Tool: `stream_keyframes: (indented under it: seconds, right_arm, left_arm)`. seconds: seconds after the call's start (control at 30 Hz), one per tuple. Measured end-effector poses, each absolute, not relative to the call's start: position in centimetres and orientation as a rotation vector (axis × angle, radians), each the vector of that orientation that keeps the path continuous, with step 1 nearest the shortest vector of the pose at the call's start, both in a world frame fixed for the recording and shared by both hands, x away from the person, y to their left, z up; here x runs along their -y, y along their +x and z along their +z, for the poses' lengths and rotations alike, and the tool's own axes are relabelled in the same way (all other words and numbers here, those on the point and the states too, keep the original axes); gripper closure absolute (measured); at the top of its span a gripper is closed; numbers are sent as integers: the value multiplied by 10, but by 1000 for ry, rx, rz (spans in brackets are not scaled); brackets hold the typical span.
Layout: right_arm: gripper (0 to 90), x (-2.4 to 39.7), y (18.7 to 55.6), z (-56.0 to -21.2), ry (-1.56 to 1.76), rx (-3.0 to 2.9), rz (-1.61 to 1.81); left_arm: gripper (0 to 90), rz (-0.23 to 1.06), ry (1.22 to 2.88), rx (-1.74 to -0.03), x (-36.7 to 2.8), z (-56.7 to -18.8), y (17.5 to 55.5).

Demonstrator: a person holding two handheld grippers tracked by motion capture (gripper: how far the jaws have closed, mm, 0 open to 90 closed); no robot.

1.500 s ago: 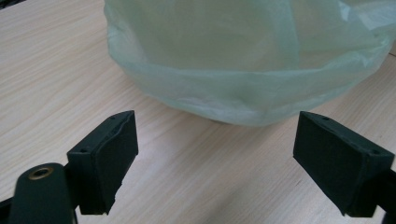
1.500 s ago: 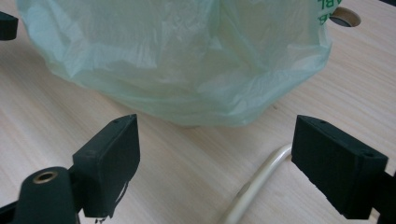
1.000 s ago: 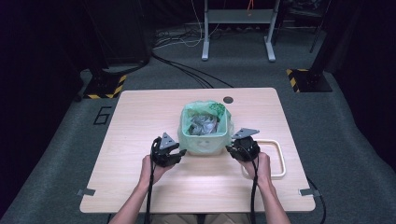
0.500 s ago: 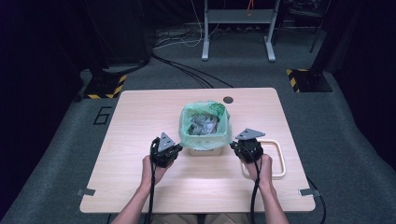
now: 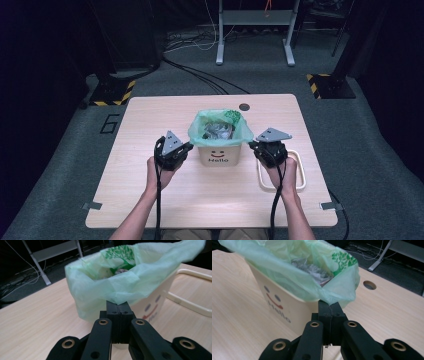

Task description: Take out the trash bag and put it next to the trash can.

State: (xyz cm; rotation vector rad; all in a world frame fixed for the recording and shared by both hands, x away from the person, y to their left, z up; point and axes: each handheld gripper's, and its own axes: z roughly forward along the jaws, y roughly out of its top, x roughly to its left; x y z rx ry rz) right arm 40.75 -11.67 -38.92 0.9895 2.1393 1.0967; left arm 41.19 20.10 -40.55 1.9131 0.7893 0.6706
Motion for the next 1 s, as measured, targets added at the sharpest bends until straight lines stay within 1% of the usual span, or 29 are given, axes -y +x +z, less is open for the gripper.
stream_keyframes:
  seconds: [0.13, 0.33, 0.43, 0.5, 0.53, 0.57, 0.63, 0.7, 0.77, 0.8, 0.83, 0.87, 0.93, 0.97, 1.0]
  right_arm:
    - [898, 111, 423, -380, 999, -2159, 1045]
    - [892, 104, 449, -388, 1043, -2208, 954]
    - [871, 103, 455, -396, 1064, -2226, 927]
    - [846, 106, 458, -402, 1097, -2227, 932]
    - [818, 108, 458, -404, 1114, -2228, 938]
    - [780, 110, 459, -407, 1132, -2226, 955]
    - [717, 115, 461, -414, 1171, -2242, 996]
    - [642, 117, 462, -419, 1170, -2253, 1011]
    - [593, 118, 463, -421, 1174, -2252, 1021]
    - [568, 118, 464, -422, 1171, -2248, 1027]
    - [546, 117, 464, -423, 1168, -2242, 1024]
    - [545, 117, 465, -423, 1169, -2240, 1014]
    - [517, 115, 469, -425, 1168, -2243, 991]
    - [525, 115, 471, -427, 1171, -2241, 982]
    - [532, 115, 474, -428, 1179, -2244, 980]
  left_arm:
    - [900, 671, 1949, -816, -199, -399, 430]
    - [900, 643, 2046, -851, -196, -410, 453]
    - [900, 633, 2071, -859, -197, -416, 458]
    - [900, 632, 2085, -867, -198, -419, 461]
    - [893, 626, 2087, -866, -199, -421, 463]
    - [856, 634, 2094, -877, -200, -423, 464]
    - [781, 598, 2088, -892, -203, -429, 468]
    - [672, 588, 2098, -917, -204, -435, 471]
    - [627, 574, 2105, -927, -203, -441, 475]
    - [585, 583, 2110, -938, -202, -442, 477]
    - [578, 588, 2109, -934, -202, -443, 478]
    - [580, 598, 2104, -932, -201, -443, 479]
    - [587, 614, 2112, -942, -198, -446, 483]
    - [590, 616, 2120, -940, -197, -448, 485]
    - [618, 610, 2122, -941, -197, -450, 487]
